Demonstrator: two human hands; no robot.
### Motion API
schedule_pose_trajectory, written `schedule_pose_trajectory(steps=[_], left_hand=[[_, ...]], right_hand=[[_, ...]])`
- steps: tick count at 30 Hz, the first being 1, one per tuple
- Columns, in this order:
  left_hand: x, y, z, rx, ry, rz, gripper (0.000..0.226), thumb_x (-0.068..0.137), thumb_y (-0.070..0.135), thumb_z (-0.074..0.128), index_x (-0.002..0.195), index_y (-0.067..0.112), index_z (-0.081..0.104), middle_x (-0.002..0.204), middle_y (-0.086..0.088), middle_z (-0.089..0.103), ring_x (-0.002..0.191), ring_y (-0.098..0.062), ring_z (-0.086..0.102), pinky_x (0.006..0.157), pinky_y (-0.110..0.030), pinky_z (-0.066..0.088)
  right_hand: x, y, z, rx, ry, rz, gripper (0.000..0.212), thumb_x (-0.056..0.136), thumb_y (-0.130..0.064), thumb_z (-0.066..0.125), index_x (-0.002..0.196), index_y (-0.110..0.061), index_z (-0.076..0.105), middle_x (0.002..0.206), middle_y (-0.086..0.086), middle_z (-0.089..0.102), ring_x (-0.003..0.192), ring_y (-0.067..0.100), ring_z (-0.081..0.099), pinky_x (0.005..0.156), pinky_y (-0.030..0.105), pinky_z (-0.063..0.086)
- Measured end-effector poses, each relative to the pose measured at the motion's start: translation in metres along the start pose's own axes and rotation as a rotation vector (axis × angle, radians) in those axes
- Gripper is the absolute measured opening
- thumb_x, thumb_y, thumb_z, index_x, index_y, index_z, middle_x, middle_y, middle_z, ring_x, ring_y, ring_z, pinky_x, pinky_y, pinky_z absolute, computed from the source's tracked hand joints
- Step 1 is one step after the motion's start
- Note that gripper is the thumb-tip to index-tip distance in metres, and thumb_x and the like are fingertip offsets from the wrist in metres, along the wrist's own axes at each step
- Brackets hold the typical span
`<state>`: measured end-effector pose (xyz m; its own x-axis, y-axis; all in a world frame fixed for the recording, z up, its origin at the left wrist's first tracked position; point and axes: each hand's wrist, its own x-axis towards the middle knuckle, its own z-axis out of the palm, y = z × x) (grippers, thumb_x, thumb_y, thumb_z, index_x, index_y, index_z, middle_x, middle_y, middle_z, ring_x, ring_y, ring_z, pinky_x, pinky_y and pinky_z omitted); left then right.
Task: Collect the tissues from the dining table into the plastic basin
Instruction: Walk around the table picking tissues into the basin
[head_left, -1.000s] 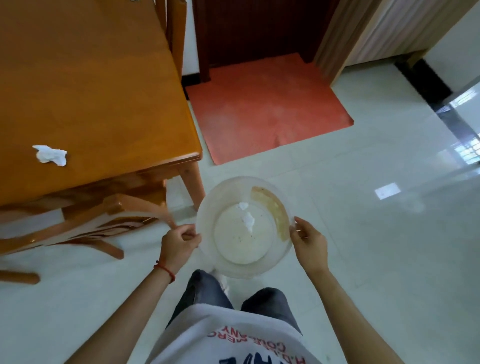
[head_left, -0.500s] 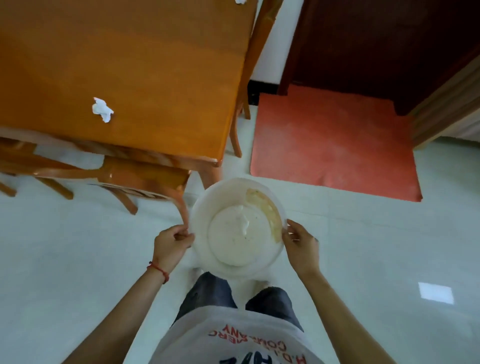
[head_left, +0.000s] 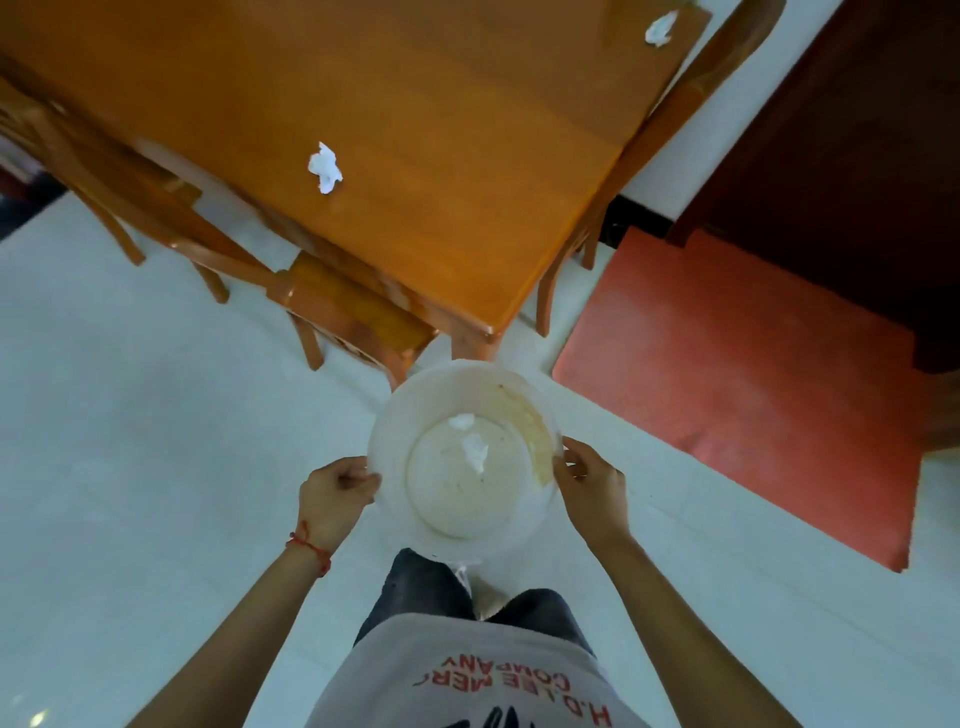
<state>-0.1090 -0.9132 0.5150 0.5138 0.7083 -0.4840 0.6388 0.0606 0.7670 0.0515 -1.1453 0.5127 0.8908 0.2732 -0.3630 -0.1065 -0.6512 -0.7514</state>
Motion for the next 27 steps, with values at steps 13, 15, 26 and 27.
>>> schedule_pose_trajectory(steps=[13, 15, 26, 27], left_hand=[[-0.018, -0.008, 0.012, -0.125, 0.158, -0.163, 0.019, 0.078, 0.003, 0.064, 0.097, 0.001, 0.067, 0.087, -0.013, 0.066, 0.079, -0.025, 0.062, 0.080, -0.034, 0.053], [-0.023, -0.008, 0.019, -0.137, 0.204, -0.183, 0.019, 0.079, 0.004, 0.064, 0.097, 0.002, 0.068, 0.085, -0.011, 0.066, 0.077, -0.024, 0.062, 0.078, -0.033, 0.053], [-0.078, -0.001, 0.087, -0.372, 0.542, -0.328, 0.024, 0.079, 0.006, 0.063, 0.103, 0.001, 0.066, 0.090, -0.014, 0.069, 0.081, -0.026, 0.065, 0.079, -0.034, 0.054], [-0.082, 0.000, 0.093, -0.392, 0.559, -0.335, 0.022, 0.079, 0.005, 0.063, 0.101, 0.002, 0.066, 0.088, -0.012, 0.069, 0.080, -0.025, 0.066, 0.079, -0.035, 0.054]], right_hand=[[0.051, -0.018, 0.001, -0.107, -0.211, -0.144, 0.029, 0.087, -0.019, 0.057, 0.117, -0.020, 0.060, 0.077, -0.021, 0.058, 0.067, -0.017, 0.056, 0.052, -0.002, 0.039], [0.062, -0.020, -0.001, -0.116, -0.263, -0.182, 0.029, 0.087, -0.018, 0.057, 0.116, -0.019, 0.060, 0.078, -0.018, 0.059, 0.068, -0.018, 0.056, 0.054, -0.003, 0.039], [0.128, -0.037, -0.020, -0.195, -0.563, -0.502, 0.028, 0.086, -0.015, 0.058, 0.114, -0.014, 0.062, 0.085, -0.010, 0.061, 0.067, -0.009, 0.056, 0.063, 0.008, 0.046], [0.133, -0.039, -0.021, -0.201, -0.586, -0.537, 0.028, 0.086, -0.014, 0.058, 0.114, -0.013, 0.062, 0.085, -0.010, 0.061, 0.067, -0.007, 0.057, 0.064, 0.008, 0.045]])
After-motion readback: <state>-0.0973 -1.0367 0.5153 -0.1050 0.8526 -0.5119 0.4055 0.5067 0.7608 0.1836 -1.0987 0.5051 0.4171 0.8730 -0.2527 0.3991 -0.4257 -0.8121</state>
